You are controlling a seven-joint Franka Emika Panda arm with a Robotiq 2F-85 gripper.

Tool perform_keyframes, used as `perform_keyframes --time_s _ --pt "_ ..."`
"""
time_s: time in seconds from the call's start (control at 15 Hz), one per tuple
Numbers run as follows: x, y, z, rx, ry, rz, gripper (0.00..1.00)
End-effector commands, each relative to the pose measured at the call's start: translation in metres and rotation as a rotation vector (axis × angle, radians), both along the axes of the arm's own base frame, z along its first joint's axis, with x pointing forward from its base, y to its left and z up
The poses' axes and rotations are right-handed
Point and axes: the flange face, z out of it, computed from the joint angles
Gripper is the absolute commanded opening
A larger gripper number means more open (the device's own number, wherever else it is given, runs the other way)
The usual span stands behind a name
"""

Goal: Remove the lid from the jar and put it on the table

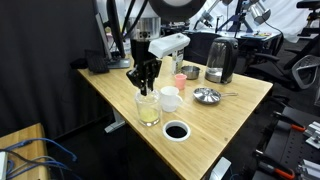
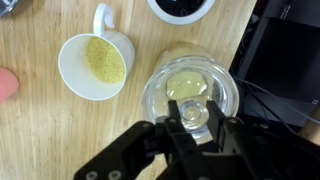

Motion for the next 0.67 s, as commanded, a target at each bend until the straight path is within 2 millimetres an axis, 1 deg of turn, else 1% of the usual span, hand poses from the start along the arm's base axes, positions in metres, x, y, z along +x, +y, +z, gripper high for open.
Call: perform_keyframes --time_s 0.0,0.13,0.27,0.4,0.6 --pt "-0.003 -0.011 0.026 0.060 -0.013 -0.028 0.08" --pt "-0.005 -0.015 0.043 0.092 -0.022 -0.038 0.08" --pt "-0.012 -0.020 0.060 0.111 -0.036 -0.044 0.08" --pt "-0.027 -0.030 0.070 0.118 -0.041 -0.059 0.08" --pt "-0.063 -0.049 0.069 0.119 -0.009 -0.109 0.08"
